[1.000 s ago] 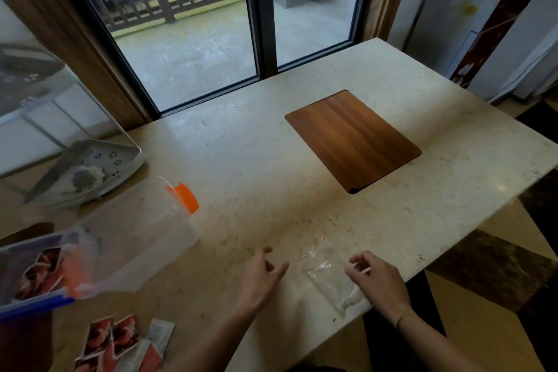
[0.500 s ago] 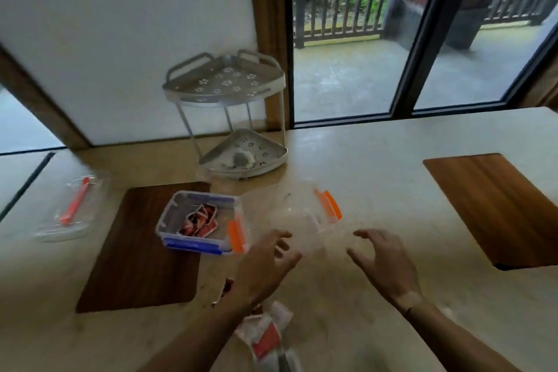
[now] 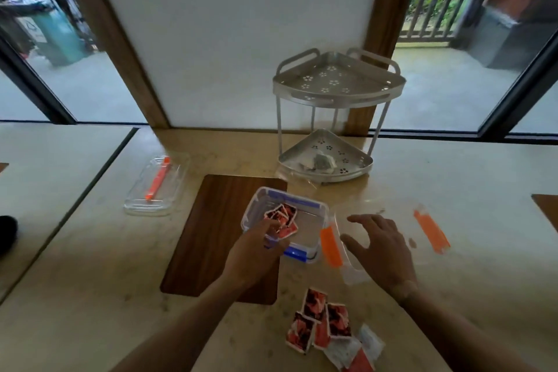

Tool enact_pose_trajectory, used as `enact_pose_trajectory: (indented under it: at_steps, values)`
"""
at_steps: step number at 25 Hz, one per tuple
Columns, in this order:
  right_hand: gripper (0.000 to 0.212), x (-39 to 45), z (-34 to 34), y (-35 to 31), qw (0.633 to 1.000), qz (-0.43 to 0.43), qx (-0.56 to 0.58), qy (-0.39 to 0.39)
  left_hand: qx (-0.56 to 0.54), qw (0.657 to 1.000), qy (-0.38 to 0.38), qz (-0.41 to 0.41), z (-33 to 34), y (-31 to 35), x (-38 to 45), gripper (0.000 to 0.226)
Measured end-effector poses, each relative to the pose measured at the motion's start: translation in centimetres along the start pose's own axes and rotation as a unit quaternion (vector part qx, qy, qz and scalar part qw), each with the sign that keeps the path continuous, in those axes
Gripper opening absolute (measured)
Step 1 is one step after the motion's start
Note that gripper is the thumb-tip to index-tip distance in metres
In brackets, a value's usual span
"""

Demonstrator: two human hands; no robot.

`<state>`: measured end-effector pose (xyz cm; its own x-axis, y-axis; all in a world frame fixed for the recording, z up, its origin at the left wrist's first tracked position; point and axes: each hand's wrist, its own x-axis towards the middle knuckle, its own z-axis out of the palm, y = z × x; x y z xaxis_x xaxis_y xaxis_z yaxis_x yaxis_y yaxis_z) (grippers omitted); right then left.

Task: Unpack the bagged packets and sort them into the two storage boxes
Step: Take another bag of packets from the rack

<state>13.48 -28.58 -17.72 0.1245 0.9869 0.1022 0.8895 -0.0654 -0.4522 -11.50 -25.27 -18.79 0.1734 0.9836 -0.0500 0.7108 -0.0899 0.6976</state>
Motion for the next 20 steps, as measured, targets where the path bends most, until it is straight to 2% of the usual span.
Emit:
enact_pose_trajectory:
  at_steps: [4, 9, 12, 16, 20]
  values:
    - [0.045, 2.6, 0.4, -1.5, 1.0, -0.011, -0.018, -0.004, -0.012, 1.0, -0.009, -0.004, -0.9, -0.6, 3.1, 0.037]
    - [0.042, 7.4, 0.6, -1.0, 0.999, -0.011, -0.04, -0.023, 0.051, 0.998, -0.036, 0.015, -1.6, -1.5, 8.6, 0.026]
    - [0.042, 10.4, 1.0, -0.2, 0.997, -0.014, -0.044, -0.062, 0.097, 0.994, -0.045, 0.036, -2.5, -2.1, 12.3, 0.031]
    - [0.045, 14.9, 1.8, 0.5, 0.993, -0.021, -0.053, -0.1, 0.108, 0.991, -0.082, -0.007, -2.6, -3.8, 17.9, 0.031]
    - [0.062, 19.1, 3.7, 1.9, 0.976, -0.014, -0.11, -0.187, 0.116, 0.989, -0.093, -0.023, -1.4, -5.0, 23.0, 0.032]
